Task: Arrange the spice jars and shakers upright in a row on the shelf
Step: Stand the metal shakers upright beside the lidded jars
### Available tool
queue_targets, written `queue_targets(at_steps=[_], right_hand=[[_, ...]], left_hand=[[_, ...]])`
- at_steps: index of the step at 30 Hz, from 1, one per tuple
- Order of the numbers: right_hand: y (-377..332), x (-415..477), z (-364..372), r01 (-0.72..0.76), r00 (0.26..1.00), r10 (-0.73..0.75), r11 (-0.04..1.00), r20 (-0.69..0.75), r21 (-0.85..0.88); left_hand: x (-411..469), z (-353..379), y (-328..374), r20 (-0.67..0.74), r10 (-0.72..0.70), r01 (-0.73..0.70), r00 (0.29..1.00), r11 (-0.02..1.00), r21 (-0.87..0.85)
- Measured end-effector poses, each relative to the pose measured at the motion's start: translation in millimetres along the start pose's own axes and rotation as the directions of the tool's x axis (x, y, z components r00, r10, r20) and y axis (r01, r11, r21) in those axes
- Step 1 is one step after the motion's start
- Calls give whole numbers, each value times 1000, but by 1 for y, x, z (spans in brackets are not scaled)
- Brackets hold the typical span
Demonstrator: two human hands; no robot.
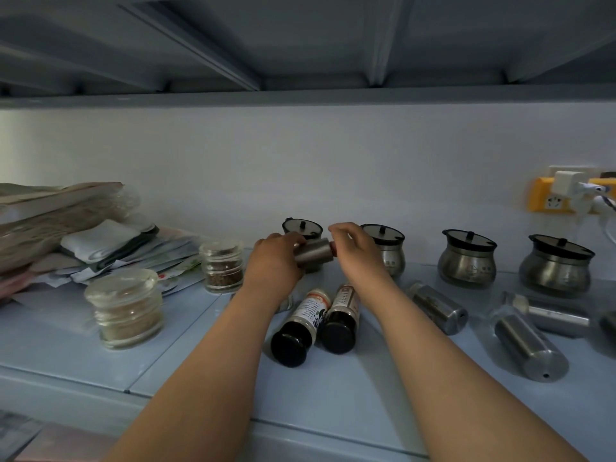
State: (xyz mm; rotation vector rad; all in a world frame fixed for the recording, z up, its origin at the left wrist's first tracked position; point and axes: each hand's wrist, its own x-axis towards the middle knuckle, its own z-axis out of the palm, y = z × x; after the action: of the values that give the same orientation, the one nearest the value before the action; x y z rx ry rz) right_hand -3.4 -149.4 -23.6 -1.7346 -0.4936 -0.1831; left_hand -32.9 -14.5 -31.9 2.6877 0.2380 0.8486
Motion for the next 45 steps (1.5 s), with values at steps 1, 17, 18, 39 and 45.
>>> queue_targets(at_steps=[1, 17, 18, 39, 45], right_hand=[[-1, 0, 0, 11, 1000, -11, 1000, 1, 9], [2, 8, 0, -81, 997, 73, 966, 39, 247], [3, 8, 1, -83, 996, 73, 960, 47, 266], [6, 10, 10, -67, 998, 58, 938, 36, 341], [2, 7, 8, 12, 996, -26, 989, 91, 151]], left_hand=[[0, 0, 0, -23, 0, 0, 1000, 1000, -5], [-10, -8, 16, -147, -91, 13, 985, 885, -465], [-11, -7, 17, -144, -78, 3, 987, 889, -458], [-6, -3, 16, -85, -148, 62, 985, 773, -632], [-5, -4, 14, -91, -165, 70, 982, 766, -638]])
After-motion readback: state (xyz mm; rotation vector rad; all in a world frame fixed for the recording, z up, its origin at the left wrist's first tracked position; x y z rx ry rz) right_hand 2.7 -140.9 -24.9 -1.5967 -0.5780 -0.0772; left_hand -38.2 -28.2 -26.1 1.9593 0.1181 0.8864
